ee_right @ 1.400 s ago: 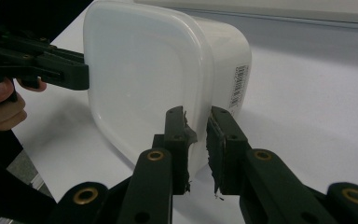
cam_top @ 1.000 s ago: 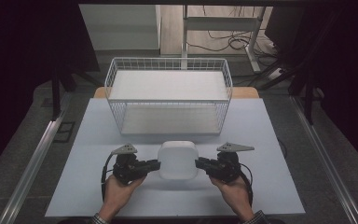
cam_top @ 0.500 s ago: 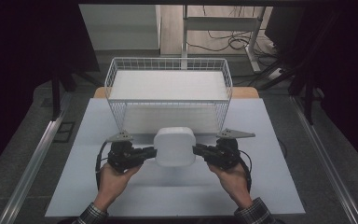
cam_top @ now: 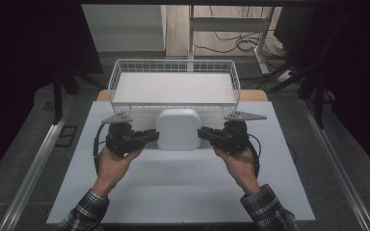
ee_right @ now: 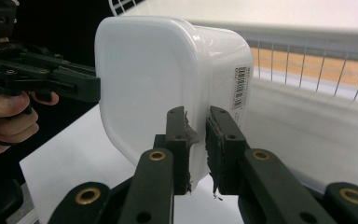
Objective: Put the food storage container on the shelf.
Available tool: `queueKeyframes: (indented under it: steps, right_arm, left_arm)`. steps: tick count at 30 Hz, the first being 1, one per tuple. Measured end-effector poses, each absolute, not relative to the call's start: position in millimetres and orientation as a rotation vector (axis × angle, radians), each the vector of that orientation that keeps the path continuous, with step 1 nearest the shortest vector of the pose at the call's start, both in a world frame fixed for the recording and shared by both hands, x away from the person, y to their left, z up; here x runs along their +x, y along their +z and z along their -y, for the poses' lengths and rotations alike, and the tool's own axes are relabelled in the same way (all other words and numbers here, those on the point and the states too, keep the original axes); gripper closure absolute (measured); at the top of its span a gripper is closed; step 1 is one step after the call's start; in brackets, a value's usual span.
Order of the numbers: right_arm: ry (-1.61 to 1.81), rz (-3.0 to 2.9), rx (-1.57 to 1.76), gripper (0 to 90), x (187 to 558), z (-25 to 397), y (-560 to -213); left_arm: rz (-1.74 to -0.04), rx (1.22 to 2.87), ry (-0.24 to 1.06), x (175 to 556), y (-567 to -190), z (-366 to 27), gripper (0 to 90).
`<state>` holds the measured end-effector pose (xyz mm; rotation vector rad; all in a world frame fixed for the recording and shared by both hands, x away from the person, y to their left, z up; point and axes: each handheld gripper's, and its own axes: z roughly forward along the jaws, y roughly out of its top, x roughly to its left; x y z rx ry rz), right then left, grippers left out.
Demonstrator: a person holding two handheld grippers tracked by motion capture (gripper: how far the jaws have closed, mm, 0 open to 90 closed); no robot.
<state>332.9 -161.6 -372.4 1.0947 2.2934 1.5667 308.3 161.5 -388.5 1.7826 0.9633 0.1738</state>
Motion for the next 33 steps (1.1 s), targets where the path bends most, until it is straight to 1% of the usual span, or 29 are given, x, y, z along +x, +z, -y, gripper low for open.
queueKeyframes:
  steps: [6,13,18,22,33]
  right_arm:
    - [1.572,-2.284,1.074,78.6,342,159,-357]
    - [1.579,-2.268,1.051,78.4,359,153,-334]
    - [1.596,-2.252,1.043,78.3,373,147,-318]
    - [1.599,-2.237,1.041,78.1,385,143,-307]
    - [1.576,-2.21,1.113,77.1,419,138,-299]
  left_arm:
    - [-0.953,1.775,0.198,317,-372,-164,79.8]
    - [-0.956,1.762,0.228,328,-352,-168,79.8]
    - [-0.943,1.747,0.254,341,-330,-174,79.9]
    - [-0.945,1.74,0.256,350,-322,-177,79.9]
    - [-0.987,1.743,0.246,385,-310,-175,79.9]
